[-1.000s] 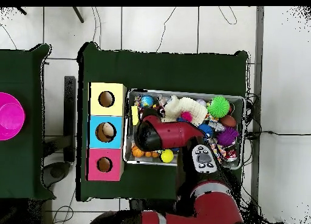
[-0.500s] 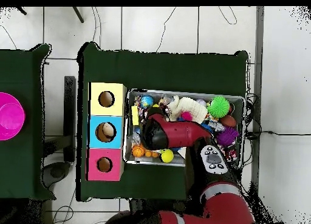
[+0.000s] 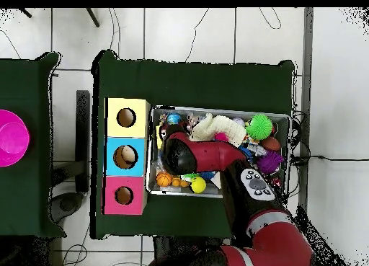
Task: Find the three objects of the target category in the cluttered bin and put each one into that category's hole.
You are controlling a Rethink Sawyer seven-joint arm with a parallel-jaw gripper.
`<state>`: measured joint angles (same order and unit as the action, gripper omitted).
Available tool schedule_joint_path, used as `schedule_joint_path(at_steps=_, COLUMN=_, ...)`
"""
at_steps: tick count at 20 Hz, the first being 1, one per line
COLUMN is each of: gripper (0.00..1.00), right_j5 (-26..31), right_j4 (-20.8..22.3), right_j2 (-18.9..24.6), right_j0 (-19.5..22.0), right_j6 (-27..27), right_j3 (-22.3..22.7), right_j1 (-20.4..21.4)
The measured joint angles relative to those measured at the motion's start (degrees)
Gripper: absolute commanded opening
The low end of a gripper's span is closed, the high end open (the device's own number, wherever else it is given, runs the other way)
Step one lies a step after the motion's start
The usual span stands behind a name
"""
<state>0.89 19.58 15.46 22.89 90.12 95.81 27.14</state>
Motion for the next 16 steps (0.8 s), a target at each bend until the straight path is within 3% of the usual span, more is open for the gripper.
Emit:
schedule_joint_path(at_steps=9, gripper=1.00, right_j5=0.9, right_j4=0.0, right_j2=1.8, right_j0=-0.4, right_j6=0.0, right_j3=0.9, right_j1=-1.1)
schedule_joint_path(at_steps=16, gripper=1.00, right_j5=1.2, right_j4=0.0, right_j2=-1.6, right_j0=-3.5, right_j6=0.0, right_j3=0.9, right_j1=-1.2)
